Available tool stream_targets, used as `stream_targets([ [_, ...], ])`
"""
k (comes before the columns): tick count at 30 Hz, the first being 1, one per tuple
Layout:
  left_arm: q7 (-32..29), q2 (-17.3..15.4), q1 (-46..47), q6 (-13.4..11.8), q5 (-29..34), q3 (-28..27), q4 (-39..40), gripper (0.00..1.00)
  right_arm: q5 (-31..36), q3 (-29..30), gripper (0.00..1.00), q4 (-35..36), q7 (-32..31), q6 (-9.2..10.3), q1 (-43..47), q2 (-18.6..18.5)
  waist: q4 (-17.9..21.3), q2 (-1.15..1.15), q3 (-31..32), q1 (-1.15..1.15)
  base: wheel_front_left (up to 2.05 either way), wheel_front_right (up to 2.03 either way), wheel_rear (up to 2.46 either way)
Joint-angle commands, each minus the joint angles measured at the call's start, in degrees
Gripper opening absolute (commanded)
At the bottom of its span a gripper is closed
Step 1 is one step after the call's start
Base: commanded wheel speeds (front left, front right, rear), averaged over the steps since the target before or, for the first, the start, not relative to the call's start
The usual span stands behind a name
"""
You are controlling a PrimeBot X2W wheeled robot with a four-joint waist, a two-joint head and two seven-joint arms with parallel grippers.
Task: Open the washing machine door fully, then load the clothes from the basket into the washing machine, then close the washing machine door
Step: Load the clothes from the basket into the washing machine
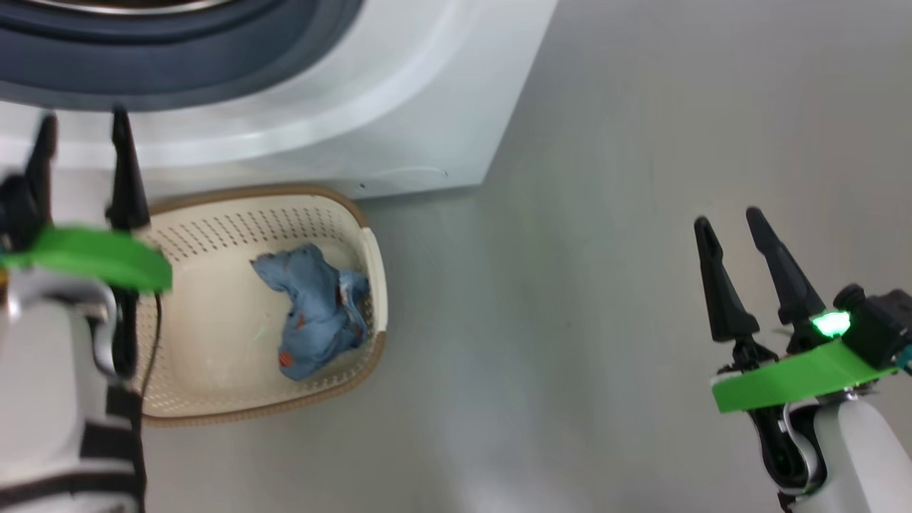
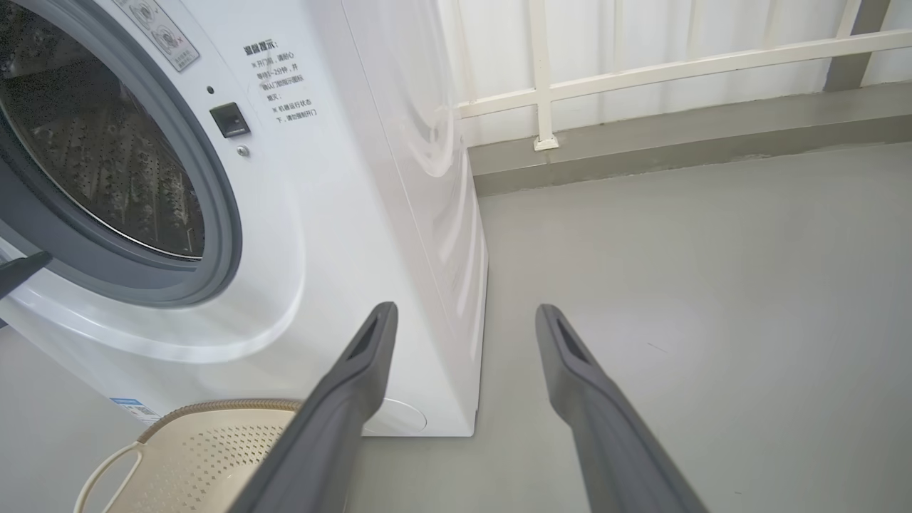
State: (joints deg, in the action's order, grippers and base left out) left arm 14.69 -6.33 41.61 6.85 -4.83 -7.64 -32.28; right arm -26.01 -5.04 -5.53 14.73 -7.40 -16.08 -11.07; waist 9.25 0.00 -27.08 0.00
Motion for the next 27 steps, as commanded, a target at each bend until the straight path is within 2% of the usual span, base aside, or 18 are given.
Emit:
stream_targets([
  [1,0.3,-1.7,-2.5,0.2,0.1,-1.7,2.2,1.00,-0.6,-0.8,1.00,1.0,0.3,-0.09,2.0,-0.8,-1.8,0.00,2.8,0.00,0.00,0.00,0.00],
  [8,0.3,0.5,-14.2,0.4,0.4,-2.7,6.9,1.00,-0.6,0.0,1.00,0.1,0.3,-0.09,6.0,-2.4,-4.5,0.00,8.8,0.00,0.00,0.00,0.00],
  [27,0.3,2.1,-36.2,0.6,-0.4,-2.3,14.7,1.00,-1.2,1.1,1.00,-1.0,0.3,-0.09,18.1,-4.0,-7.1,0.00,22.8,0.00,0.00,0.00,0.00],
])
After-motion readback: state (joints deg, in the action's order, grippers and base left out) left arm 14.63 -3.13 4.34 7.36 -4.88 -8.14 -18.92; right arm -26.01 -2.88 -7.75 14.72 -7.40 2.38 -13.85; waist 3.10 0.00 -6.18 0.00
